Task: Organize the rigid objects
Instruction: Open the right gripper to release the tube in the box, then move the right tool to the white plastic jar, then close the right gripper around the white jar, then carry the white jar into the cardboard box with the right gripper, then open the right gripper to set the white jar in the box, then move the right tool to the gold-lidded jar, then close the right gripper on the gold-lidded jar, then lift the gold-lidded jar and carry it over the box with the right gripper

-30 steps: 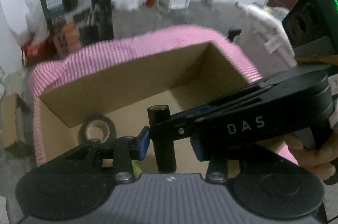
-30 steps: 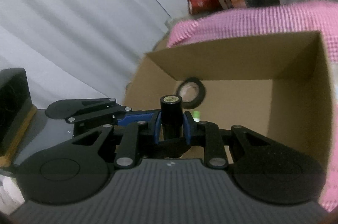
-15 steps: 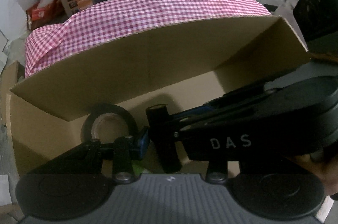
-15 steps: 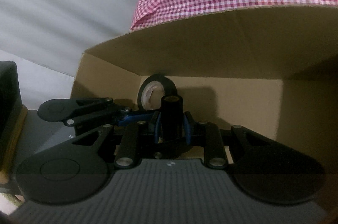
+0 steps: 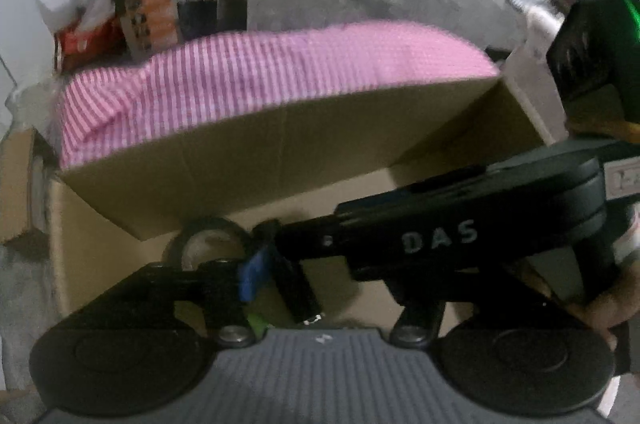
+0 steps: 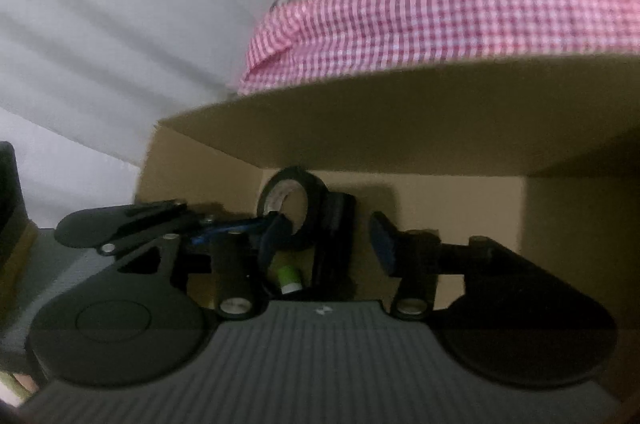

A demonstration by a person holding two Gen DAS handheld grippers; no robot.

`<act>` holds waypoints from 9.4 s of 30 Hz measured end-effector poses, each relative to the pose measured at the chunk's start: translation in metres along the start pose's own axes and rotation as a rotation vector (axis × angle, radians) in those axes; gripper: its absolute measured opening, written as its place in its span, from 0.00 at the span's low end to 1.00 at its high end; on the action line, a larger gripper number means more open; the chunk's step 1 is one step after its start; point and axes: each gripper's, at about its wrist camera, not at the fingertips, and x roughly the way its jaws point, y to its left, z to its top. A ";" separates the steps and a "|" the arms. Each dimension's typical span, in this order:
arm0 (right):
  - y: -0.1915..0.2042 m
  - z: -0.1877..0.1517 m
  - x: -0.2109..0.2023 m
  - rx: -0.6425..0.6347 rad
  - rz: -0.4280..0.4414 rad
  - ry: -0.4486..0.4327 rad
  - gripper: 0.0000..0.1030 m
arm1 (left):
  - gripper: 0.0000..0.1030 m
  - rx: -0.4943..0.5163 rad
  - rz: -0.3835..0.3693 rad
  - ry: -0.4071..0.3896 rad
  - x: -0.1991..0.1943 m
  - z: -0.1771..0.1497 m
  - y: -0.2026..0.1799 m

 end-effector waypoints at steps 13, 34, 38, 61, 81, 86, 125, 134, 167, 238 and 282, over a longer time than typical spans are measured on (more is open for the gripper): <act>0.055 -0.093 -0.186 -0.229 -0.047 -0.387 0.88 | 0.89 0.150 -0.040 -0.365 -0.149 -0.058 -0.046; 0.065 -0.303 -0.237 -0.340 -0.286 -0.584 0.99 | 0.92 -0.088 -0.051 -0.474 -0.166 -0.246 -0.041; 0.075 -0.303 -0.238 -0.354 -0.274 -0.579 0.99 | 0.92 -0.115 -0.039 -0.477 -0.164 -0.260 -0.036; 0.153 -0.275 -0.195 -0.489 -0.406 -0.462 0.99 | 0.92 -0.088 0.099 -0.488 -0.129 -0.276 -0.031; 0.184 -0.231 -0.088 -0.487 -0.119 -0.310 0.92 | 0.60 -0.002 0.201 -0.527 -0.096 -0.255 -0.021; 0.177 -0.220 -0.061 -0.423 -0.084 -0.229 0.71 | 0.52 -0.016 0.191 -0.523 -0.092 -0.254 -0.017; 0.133 -0.092 -0.190 -0.290 -0.003 -0.408 0.51 | 0.52 0.124 0.051 -0.617 -0.138 -0.092 -0.068; 0.048 -0.035 -0.142 -0.162 -0.010 -0.332 0.51 | 0.52 0.121 0.051 -0.459 -0.054 -0.027 -0.048; 0.008 -0.009 -0.071 -0.101 -0.028 -0.271 0.68 | 0.73 0.134 0.089 -0.294 -0.013 -0.017 -0.031; 0.059 -0.297 -0.065 0.032 -0.030 -0.267 0.51 | 0.54 0.164 0.055 -0.373 -0.045 -0.293 -0.066; 0.036 -0.315 -0.073 0.115 -0.009 -0.229 0.39 | 0.56 0.190 0.068 -0.280 -0.029 -0.291 -0.091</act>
